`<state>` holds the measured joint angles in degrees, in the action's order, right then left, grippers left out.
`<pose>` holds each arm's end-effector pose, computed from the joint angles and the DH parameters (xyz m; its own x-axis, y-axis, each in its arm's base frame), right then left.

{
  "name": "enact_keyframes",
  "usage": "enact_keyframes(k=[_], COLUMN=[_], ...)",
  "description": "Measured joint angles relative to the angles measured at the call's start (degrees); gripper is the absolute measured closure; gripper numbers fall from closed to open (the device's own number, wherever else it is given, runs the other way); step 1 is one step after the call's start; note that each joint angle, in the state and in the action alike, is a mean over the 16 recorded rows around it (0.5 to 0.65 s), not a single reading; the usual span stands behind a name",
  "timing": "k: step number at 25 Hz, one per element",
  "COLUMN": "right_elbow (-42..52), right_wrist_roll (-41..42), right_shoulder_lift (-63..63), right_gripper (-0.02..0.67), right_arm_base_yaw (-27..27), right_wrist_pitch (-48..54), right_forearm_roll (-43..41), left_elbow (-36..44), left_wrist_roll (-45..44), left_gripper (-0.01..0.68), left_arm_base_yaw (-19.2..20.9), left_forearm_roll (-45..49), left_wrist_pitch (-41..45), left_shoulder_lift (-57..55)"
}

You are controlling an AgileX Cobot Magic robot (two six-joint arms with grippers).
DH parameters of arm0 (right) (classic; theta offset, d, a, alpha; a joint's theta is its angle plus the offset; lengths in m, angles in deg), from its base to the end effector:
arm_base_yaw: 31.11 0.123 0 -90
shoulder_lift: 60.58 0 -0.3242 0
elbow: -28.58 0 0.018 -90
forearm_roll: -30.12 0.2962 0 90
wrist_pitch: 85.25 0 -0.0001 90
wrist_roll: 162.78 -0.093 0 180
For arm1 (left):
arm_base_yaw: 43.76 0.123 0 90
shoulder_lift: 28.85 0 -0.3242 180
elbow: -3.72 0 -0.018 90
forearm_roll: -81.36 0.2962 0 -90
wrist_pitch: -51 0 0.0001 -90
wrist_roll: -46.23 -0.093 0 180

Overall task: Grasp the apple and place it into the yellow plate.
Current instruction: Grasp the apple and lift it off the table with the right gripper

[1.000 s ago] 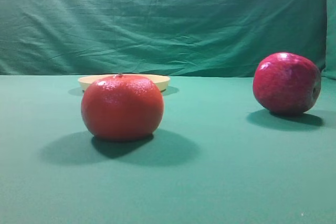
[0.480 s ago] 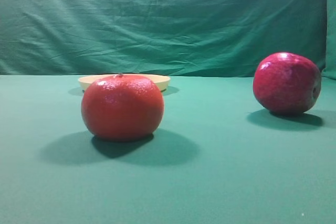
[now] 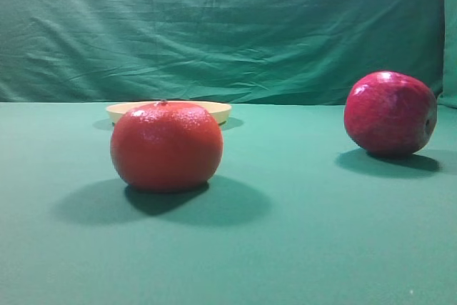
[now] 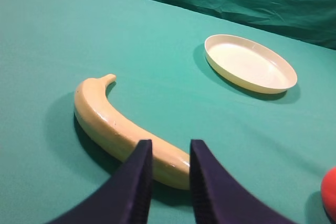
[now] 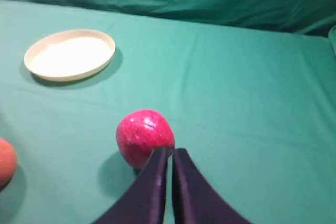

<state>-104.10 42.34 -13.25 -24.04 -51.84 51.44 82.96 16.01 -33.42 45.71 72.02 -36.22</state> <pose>0.1470 0.0370 0.3014 -0.5473 -0.1895 -0.8152 -0.3510 0.9362 0.0180 0.0638 -0.0082 0.1781 -0.2382 -0.1056 -0.9655 0.0092 0.9938 -0.1110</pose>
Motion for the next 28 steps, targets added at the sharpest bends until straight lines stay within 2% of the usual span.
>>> enact_keyframes(k=[5,10,13,22,25,28], right_elbow=[-5.54,-10.28,-12.75,-18.82,-20.75,-22.72], right_wrist_roll=[5.55,11.8,14.88,19.93,20.41,20.57], right_shoulder_lift=[9.62,18.06,22.83,36.14,40.36,44.55], right_gripper=[0.637,0.563,0.477,0.134,0.052,0.001], right_arm_base_yaw=[0.04,1.1,2.24,5.63,6.16,6.25], right_wrist_pitch=[3.77,6.67,7.73,7.6,6.84,6.03], right_forearm_roll=[2.19,4.71,6.23,7.75,7.87,7.93], left_elbow=[0.0,0.0,0.0,0.0,0.0,0.0], left_wrist_roll=[0.0,0.0,0.0,0.0,0.0,0.0], left_gripper=[0.516,0.516,0.516,0.516,0.516,0.516], left_arm_base_yaw=[0.0,0.0,0.0,0.0,0.0,0.0], left_forearm_roll=[0.0,0.0,0.0,0.0,0.0,0.0], left_wrist_pitch=[0.0,0.0,0.0,0.0,0.0,0.0], left_shoulder_lift=[0.0,0.0,0.0,0.0,0.0,0.0])
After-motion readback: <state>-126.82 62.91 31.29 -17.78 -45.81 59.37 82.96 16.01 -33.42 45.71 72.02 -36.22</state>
